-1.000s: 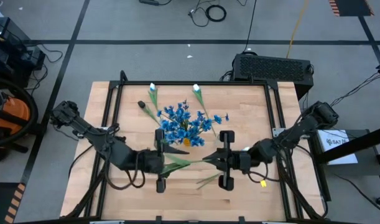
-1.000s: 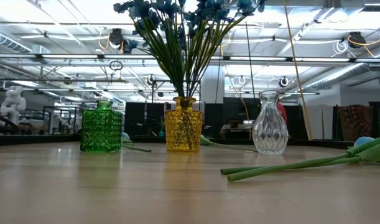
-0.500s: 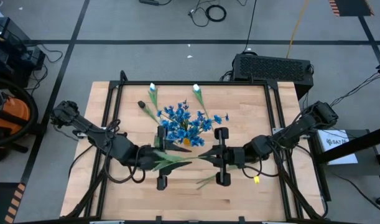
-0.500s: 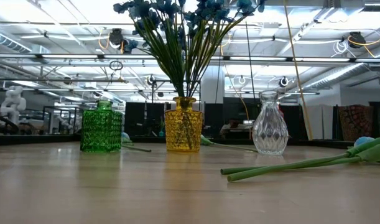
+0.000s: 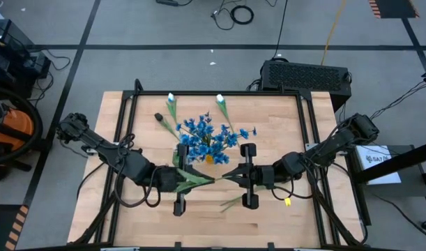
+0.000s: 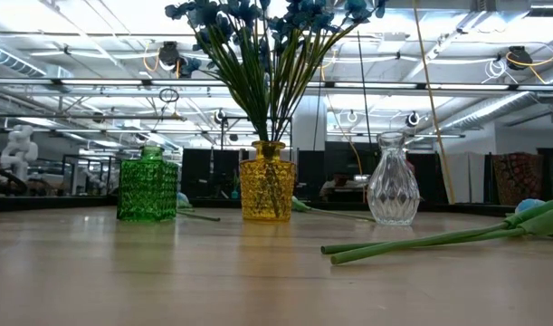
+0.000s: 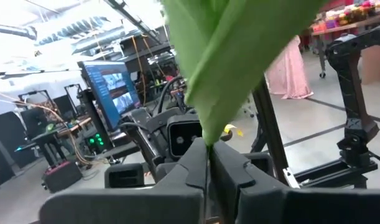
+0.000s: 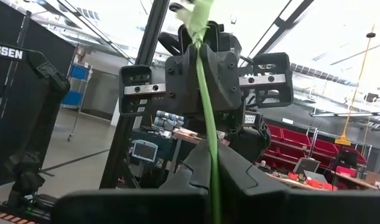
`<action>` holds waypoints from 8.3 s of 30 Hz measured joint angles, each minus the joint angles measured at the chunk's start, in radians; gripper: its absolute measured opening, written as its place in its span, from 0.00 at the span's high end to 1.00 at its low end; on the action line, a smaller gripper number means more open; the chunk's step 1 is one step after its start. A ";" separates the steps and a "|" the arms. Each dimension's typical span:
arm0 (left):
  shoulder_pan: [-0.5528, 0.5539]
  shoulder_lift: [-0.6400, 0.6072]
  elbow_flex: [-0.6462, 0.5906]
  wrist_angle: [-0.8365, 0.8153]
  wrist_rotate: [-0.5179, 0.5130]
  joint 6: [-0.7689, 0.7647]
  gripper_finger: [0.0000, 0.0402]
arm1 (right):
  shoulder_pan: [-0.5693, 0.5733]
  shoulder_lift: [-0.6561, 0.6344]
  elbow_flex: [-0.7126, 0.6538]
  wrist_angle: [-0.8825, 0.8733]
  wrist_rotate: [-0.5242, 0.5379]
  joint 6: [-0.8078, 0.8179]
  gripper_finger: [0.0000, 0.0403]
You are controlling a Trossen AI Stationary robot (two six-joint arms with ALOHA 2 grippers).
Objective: Sort flowers into vase by color
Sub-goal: Put the bottom left black flower into the transparent vase, then put the bottom black flower into the transparent vase
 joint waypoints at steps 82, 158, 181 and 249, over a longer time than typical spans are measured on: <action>0.130 0.084 0.005 -0.423 0.136 -0.350 0.98 | 0.068 0.018 0.422 -1.108 0.271 0.431 0.59; -0.053 -0.066 0.006 -0.809 -0.060 -0.426 0.87 | 0.057 -0.837 -0.490 -0.665 0.648 0.568 0.99; -0.053 -0.066 0.005 -0.813 -0.061 -0.428 0.87 | 0.038 -0.726 -0.489 -0.720 0.621 0.627 0.82; 0.091 0.597 -0.162 0.089 0.129 -0.606 0.87 | 0.358 -0.821 -0.362 -1.545 0.459 1.375 0.64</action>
